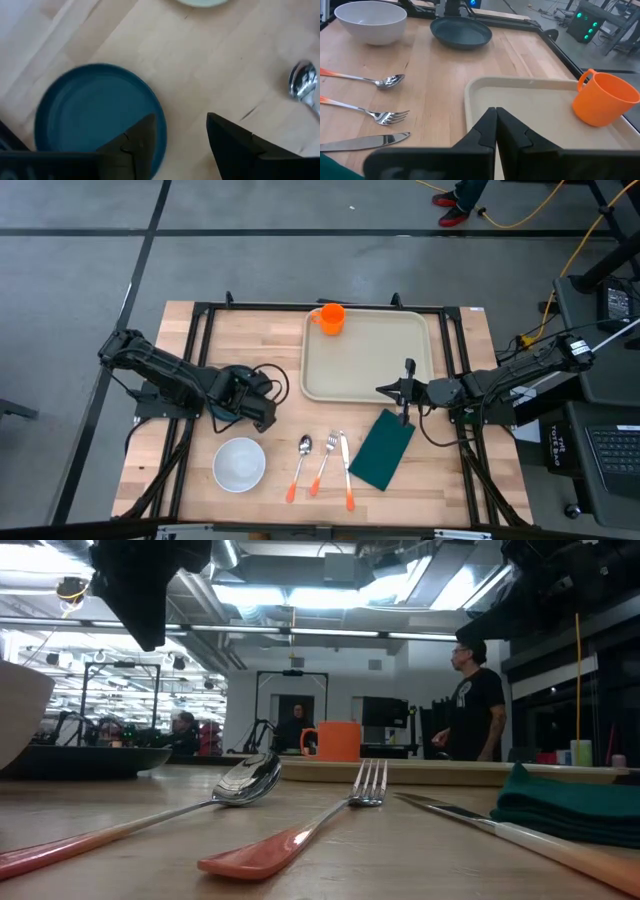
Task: Set up tray
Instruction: Put the blue plate at the bottom of the orange cup on the serving tray
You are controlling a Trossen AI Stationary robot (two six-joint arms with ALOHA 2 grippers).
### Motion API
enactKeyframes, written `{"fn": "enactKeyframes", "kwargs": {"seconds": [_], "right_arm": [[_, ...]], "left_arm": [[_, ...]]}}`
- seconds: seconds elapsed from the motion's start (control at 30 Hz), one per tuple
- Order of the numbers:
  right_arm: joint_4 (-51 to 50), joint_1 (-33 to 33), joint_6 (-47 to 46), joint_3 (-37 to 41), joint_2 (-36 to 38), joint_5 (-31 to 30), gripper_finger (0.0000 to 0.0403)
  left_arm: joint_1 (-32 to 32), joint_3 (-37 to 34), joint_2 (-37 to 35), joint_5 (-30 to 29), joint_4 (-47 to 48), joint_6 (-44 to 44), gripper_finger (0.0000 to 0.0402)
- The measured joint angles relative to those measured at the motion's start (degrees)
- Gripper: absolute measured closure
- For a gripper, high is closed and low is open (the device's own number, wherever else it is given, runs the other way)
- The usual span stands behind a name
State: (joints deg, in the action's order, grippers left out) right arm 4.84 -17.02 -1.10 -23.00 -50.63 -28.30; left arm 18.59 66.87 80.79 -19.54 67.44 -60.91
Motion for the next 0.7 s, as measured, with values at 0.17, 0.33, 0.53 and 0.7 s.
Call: {"fn": "enactKeyframes", "kwargs": {"seconds": [0.17,0.33,0.53,0.7], "right_arm": [[0.0,0.02,-0.11,0.0,0.0,0.0,0.0391],[0.0,0.01,-0.24,0.0,0.0,0.0,0.0391],[0.0,0.01,-0.28,0.0,0.0,0.01,0.0391],[0.02,0.0,-0.35,0.0,0.0,0.02,0.0391]], "left_arm": [[0.1,0.0,1.49,0.24,0.09,-3.36,0.0241],[0.13,0.0,6.31,1.25,0.18,-1.42,0.024],[-0.66,-0.01,12.59,4.31,0.25,-1.19,0.0235],[-1.83,-0.02,16.79,5.96,0.35,-1.31,0.0235]]}}
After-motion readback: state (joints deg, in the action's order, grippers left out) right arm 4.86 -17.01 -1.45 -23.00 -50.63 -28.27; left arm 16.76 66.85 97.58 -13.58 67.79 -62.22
